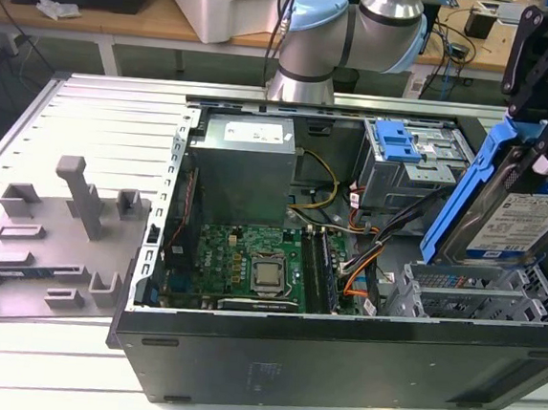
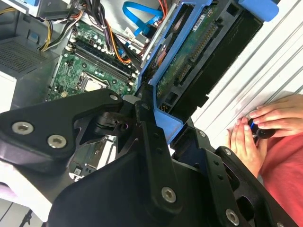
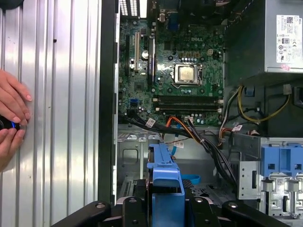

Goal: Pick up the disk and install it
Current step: 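Insert the disk into the insertion slot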

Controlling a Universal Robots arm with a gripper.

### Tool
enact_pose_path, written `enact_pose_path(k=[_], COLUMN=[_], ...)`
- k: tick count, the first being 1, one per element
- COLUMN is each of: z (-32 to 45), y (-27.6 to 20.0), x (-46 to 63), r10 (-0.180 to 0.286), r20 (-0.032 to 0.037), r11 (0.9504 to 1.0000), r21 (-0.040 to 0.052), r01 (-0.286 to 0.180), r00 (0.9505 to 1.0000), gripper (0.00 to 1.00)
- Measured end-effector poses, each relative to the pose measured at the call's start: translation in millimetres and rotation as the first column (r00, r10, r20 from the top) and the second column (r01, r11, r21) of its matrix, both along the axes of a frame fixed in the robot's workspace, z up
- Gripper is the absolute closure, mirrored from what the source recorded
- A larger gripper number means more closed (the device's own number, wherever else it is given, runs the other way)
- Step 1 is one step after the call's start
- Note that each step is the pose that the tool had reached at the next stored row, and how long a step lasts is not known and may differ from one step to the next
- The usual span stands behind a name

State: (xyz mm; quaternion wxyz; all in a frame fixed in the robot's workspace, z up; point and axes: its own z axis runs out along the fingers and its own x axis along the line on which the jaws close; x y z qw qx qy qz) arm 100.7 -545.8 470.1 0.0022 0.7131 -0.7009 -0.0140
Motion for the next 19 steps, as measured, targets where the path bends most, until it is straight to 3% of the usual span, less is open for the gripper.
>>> enact_pose_path(k=[19], z=[-7.4], y=[-0.6], x=[-0.7], r10=[-0.006], r20=[0.0000], r11=[1.0000], r21=[0.0000], r01=[0.006], r00=[1.0000], gripper=[0.63])
